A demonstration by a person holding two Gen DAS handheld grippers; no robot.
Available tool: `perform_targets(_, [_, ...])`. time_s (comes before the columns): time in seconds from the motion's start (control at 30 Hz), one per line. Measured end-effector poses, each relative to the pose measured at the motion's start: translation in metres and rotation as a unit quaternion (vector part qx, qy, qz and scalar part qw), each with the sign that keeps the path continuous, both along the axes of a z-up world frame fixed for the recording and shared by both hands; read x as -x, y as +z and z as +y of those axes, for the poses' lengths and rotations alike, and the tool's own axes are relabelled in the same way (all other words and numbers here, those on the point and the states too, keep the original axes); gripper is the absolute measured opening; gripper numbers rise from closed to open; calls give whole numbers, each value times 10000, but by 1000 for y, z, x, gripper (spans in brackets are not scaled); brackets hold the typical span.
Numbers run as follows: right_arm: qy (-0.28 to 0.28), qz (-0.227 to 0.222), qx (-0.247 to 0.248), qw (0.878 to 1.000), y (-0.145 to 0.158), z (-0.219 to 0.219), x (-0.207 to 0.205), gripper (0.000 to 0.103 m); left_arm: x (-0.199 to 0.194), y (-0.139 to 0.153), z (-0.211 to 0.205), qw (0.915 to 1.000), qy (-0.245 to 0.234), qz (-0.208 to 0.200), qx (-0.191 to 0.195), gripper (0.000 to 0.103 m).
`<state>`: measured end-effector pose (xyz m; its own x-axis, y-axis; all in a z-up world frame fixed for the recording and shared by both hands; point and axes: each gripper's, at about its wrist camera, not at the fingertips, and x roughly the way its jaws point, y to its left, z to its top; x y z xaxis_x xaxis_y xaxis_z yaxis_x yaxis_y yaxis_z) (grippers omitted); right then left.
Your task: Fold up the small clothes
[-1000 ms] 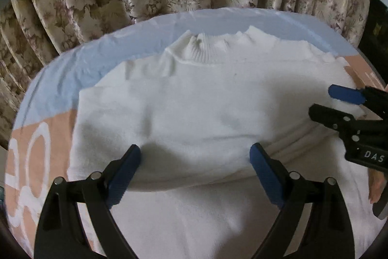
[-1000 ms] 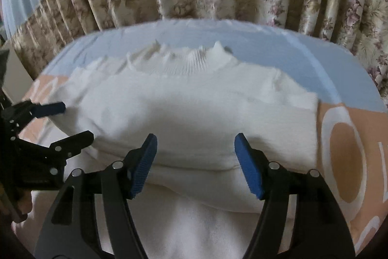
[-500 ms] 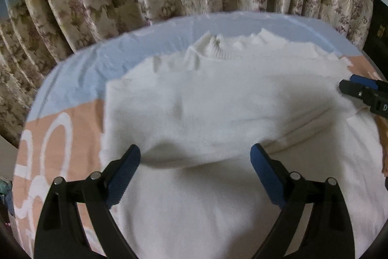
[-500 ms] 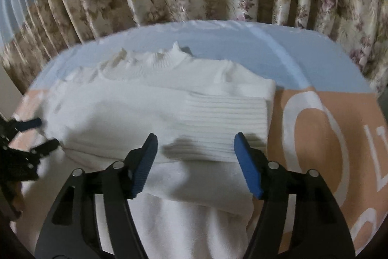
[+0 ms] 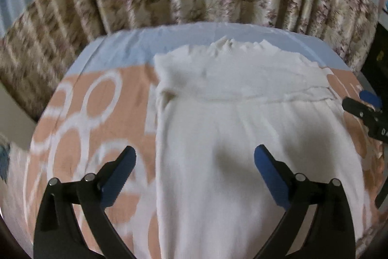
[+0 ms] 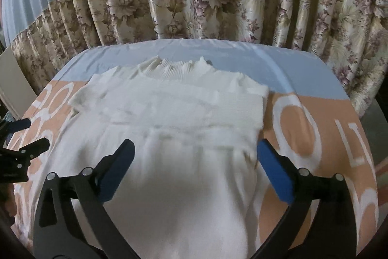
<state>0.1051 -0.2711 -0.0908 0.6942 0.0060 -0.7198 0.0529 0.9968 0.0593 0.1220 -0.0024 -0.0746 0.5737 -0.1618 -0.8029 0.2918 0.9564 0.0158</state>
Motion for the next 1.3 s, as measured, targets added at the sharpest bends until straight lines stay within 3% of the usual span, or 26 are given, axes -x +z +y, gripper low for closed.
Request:
perform_targets(0.23, [70,141,70,9999,-7,23,61,100,57,-18,29,9992,265,244,-145,98])
perform_targets(0.47, [151,42,365,9992,-12,33,120,100,89,-32,42,9989,292,353,-138,98])
perform_targets(0.7, [-16,180,276,9995,-16,37,152,100,106,-27,38,9995,173,173,-204,98])
perform_targets(1.13, [-32,497,-126,9987,-36,28,189,100,130,-42,47,9990,146,372,-176,98])
perform_targets(1.3, [-34,435,-257,9987,-39,21,196,99,133,-48,48,9971,-126,716,224,98])
